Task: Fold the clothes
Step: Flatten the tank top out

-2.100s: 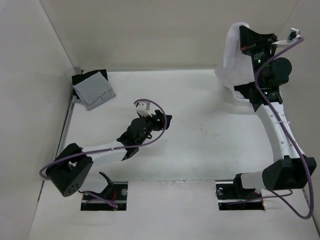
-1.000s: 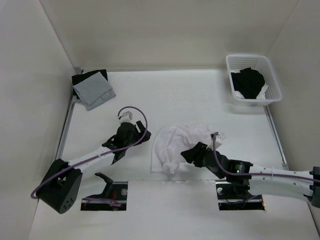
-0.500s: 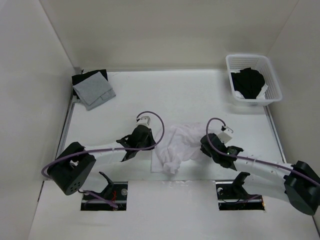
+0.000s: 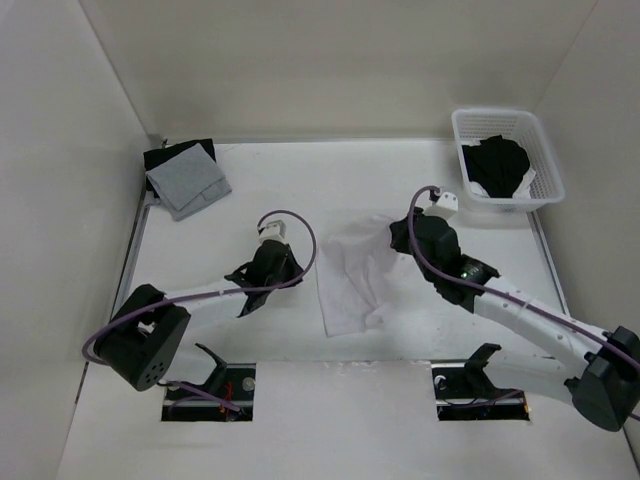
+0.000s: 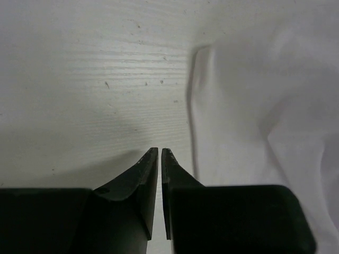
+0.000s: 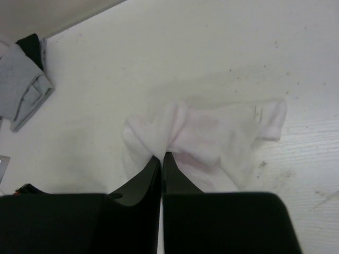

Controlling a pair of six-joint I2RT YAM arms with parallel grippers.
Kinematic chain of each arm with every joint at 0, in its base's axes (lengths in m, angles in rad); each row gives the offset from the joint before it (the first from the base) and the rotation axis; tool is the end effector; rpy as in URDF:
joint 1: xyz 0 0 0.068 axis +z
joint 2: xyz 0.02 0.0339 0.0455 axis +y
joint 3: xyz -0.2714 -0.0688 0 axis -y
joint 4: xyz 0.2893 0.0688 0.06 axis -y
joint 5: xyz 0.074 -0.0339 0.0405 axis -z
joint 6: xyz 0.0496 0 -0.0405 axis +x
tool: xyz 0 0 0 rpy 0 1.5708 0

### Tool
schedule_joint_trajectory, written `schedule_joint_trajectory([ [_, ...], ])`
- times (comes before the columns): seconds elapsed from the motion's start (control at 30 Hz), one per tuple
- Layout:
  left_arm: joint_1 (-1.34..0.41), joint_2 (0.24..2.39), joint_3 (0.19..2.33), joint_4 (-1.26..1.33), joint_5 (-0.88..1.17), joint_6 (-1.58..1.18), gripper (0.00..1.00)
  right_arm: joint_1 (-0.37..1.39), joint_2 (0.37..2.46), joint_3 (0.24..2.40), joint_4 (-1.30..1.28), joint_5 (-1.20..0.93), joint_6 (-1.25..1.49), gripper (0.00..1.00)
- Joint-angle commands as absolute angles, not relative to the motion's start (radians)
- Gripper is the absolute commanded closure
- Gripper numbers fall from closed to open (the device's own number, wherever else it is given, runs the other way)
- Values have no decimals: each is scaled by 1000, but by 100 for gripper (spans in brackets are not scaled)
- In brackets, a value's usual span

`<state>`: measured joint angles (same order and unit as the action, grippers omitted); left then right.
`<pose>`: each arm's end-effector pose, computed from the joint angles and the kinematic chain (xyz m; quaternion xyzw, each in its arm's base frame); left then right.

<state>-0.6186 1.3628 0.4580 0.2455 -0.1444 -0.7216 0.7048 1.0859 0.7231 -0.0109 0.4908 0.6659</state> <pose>0.2381 -0.1607 0.1132 -0.0778 0.8928 -0.2219 0.3843 0.2398 0.1732 0.2641 0.1213 0.8039 0.1906 0.5502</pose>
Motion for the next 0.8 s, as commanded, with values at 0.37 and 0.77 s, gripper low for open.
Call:
schedule_joint_trajectory([
  [0.37,-982,1223,451,41,-135,-762,46,548,1342,903,46,434,560,97],
  [0.77,-1061,1442,521,150,-130,-811,67,541,1339,885,90,400,566,97],
])
